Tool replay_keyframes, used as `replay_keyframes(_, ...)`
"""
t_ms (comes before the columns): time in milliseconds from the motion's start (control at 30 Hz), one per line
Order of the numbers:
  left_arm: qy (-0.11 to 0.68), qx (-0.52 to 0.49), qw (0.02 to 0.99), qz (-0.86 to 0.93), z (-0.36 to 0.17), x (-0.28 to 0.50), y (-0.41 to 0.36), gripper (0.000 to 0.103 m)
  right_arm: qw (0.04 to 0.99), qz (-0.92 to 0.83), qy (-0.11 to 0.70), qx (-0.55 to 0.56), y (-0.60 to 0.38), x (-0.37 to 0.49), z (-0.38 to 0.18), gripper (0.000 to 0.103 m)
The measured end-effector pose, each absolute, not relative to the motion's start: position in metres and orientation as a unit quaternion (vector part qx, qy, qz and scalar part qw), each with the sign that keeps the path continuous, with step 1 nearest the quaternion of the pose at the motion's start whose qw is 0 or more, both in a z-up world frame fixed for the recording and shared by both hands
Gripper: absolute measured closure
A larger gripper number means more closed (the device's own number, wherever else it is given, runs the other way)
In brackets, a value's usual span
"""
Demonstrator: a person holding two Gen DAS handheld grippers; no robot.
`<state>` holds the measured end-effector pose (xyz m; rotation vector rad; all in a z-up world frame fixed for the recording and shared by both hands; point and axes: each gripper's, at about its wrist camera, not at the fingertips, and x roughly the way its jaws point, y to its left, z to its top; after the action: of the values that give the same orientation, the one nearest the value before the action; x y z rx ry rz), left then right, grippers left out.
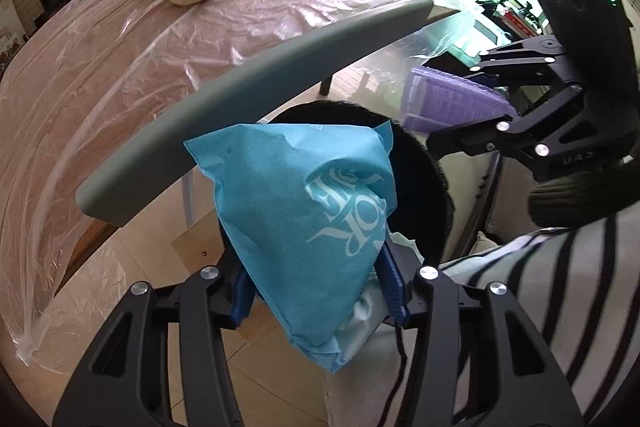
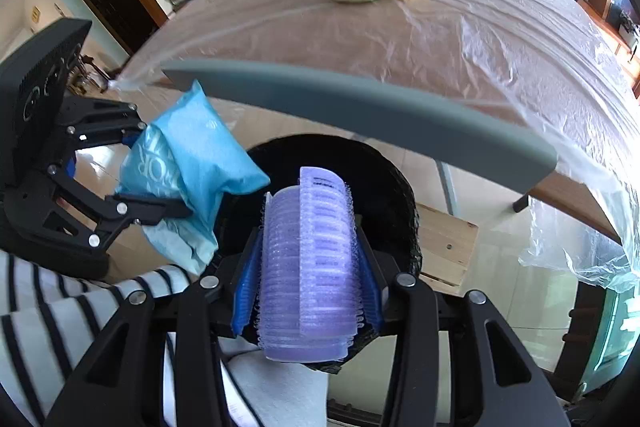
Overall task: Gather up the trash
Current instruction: 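Open the left gripper over the bin while the right gripper releases the rollers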
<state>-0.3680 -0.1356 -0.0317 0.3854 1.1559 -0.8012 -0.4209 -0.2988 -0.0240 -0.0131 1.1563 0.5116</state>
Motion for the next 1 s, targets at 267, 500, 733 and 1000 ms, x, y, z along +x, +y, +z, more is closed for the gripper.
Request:
replay_keyframes(267,0.542,0.180,0.749,-0.336,-0.059,-0.361,-0.147,0.051,0.805,0.228,0.548,-0.004,-0.292,-0.417,-0.044,0.060)
replay_keyframes(500,0.548,0.180,0.750,-0.323,-0.071,-0.357,-0.153,0.051,0.803,0.221,0.553,-0.007,-0.285,-0.415,-0.056,0.060)
replay_keyframes(733,0.550,0.187,0.751,-0.314,-0.081,-0.352,-0.159,0.051,0.801,0.211,0.560,0.001,-0.285,-0.410,-0.066,0.060)
replay_keyframes(1000,0.550,0.208,0.745,-0.316,-0.091,-0.351,-0.170,0.051,0.802,0.194,0.565,-0.005,-0.284,-0.403,-0.074,0.060)
